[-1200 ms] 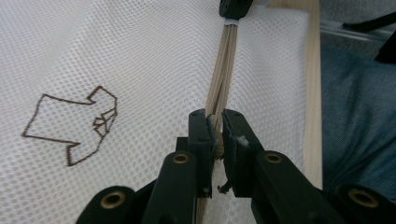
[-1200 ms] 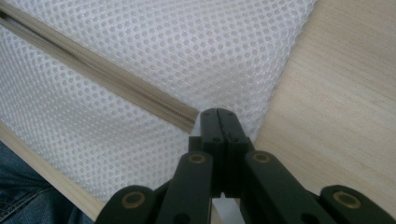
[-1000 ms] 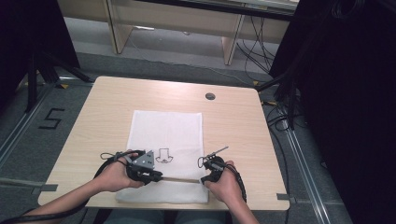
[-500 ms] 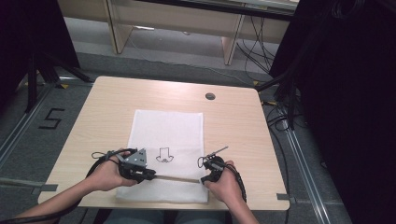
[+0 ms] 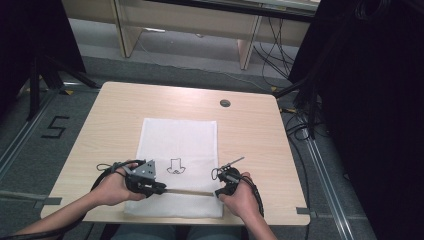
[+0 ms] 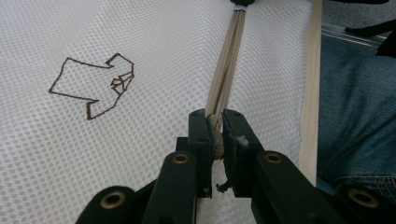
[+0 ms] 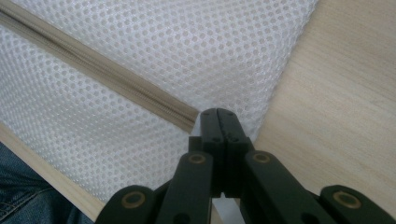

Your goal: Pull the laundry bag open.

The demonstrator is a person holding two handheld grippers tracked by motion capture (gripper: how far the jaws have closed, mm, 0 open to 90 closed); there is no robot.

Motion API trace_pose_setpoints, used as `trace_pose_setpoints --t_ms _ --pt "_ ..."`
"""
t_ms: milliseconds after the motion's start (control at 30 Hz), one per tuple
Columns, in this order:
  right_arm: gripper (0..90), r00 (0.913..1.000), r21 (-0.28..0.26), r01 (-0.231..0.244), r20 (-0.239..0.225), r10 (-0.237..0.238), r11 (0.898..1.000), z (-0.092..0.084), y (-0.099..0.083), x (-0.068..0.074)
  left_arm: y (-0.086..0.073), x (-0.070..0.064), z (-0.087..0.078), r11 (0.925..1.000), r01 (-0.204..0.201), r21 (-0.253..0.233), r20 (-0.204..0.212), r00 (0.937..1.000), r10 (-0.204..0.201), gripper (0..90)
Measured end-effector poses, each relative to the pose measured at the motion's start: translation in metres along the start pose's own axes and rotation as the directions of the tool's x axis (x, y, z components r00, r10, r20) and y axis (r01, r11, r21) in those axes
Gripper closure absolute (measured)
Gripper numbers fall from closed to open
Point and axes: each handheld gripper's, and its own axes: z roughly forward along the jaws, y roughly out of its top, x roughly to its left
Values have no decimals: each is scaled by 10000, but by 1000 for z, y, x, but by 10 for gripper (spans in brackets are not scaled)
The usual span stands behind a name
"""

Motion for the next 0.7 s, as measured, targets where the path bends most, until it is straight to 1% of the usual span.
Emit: trace_pose_setpoints --t_ms 33,67,133,167,200,233,267,300,333,367,433,467,500,533,567,667,700 --pt "900 10000 6 9 -19 -9 10000 0 0 0 -1 0 -1 10000 55 -40 -10 10000 -55 820" --pt "900 9999 92 -125 -43 126 9999 0 0 1 -2 0 -4 9999 -126 116 -119 9998 127 819" --pt "900 9998 118 -187 -67 187 9998 0 0 1 -3 -2 -3 9999 -126 85 -198 9997 128 819" --pt "900 9998 -112 188 -37 -189 9998 1 0 -2 -3 -2 -4 9997 -200 170 -196 9996 203 820" --pt "900 9999 -46 102 -44 -102 9999 1 0 -1 -4 0 -5 9996 -192 184 -168 9997 195 819" --pt "900 10000 -24 83 -22 -83 10000 1 0 0 -5 1 -6 9998 -122 174 -125 9998 124 819" --pt "900 10000 -3 95 -26 -95 10000 0 0 0 -6 1 -6 10000 85 -17 -67 9999 -85 820" --pt "900 9999 -9 101 -15 -101 9999 0 0 0 -6 1 -6 9998 189 -13 -59 9998 -190 819" --pt "900 10000 10 -14 -20 14 10000 0 0 0 -7 1 -6 9999 146 -30 -83 9999 -147 820" --pt "900 10000 6 2 -23 -2 10000 0 0 0 -7 1 -7 9997 219 -71 -56 9997 -220 819" --pt "900 10000 -22 -18 -28 17 10000 0 0 0 -8 2 -8 9998 173 -44 -86 9998 -173 819" --pt "900 10000 -7 -59 -49 59 10000 0 0 0 -9 2 -8 9993 338 -158 -46 9994 -339 819" --pt "900 9997 85 -216 -98 216 9997 -1 0 1 -10 2 -9 9996 269 -84 -92 9996 -270 820" --pt "900 9997 79 -208 -98 208 9998 0 0 1 -10 3 -10 9998 205 -60 -97 9997 -206 820" --pt "900 9997 89 -211 -115 212 9997 -1 0 1 -11 3 -10 9991 389 -188 16 9992 -388 820" --pt "900 9997 73 -202 -97 203 9998 0 0 1 -11 3 -11 9995 307 -92 -59 9995 -308 819" --pt "900 9997 78 -202 -97 203 9998 0 0 1 -11 4 -11 9998 173 -30 -111 9998 -173 820"
